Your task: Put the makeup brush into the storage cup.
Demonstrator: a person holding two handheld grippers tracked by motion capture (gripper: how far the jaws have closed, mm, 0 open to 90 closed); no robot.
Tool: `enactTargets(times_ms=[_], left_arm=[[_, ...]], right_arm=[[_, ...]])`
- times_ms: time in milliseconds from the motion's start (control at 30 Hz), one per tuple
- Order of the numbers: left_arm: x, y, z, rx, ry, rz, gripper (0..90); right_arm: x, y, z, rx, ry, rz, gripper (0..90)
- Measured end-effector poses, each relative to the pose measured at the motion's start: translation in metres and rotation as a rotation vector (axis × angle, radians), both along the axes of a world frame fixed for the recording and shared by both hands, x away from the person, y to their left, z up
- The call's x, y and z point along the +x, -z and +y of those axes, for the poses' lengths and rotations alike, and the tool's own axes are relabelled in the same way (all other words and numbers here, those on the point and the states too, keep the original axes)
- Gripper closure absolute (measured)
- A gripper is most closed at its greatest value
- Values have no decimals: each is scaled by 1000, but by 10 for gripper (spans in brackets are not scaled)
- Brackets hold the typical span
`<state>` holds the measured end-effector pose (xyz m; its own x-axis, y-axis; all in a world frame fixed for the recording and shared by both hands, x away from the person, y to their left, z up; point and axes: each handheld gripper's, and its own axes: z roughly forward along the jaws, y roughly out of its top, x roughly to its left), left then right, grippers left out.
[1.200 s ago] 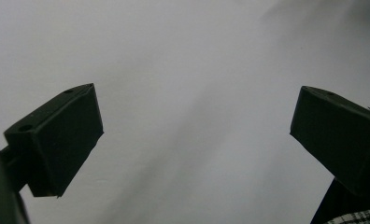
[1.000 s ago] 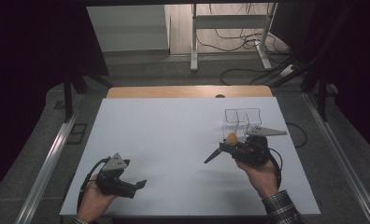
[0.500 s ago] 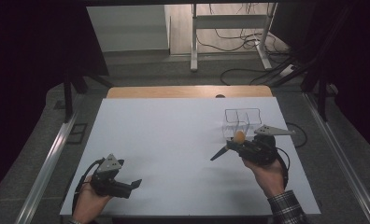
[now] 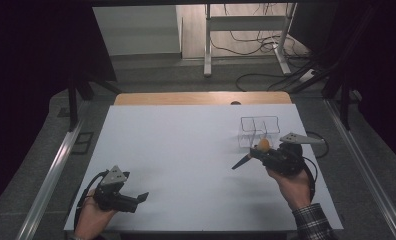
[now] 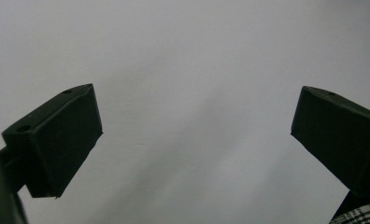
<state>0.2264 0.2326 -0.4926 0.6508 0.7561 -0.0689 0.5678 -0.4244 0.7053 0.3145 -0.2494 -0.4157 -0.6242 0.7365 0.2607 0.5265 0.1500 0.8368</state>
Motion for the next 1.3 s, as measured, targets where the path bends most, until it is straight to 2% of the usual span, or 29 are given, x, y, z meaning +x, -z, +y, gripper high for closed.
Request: enactTargets(times_ms=[400,700,1300], left_arm=[[-1,3,6,11,-17,2,22],[-3,3,11,-6,-20,-8,20],[-7,4,19,-1,-36,-16,20]], right_arm=[[3,-3,-25,7,59,-7,713],[5,-7,-43,15,99,-21,713],[11,-17,-64,26,152,-40,713]])
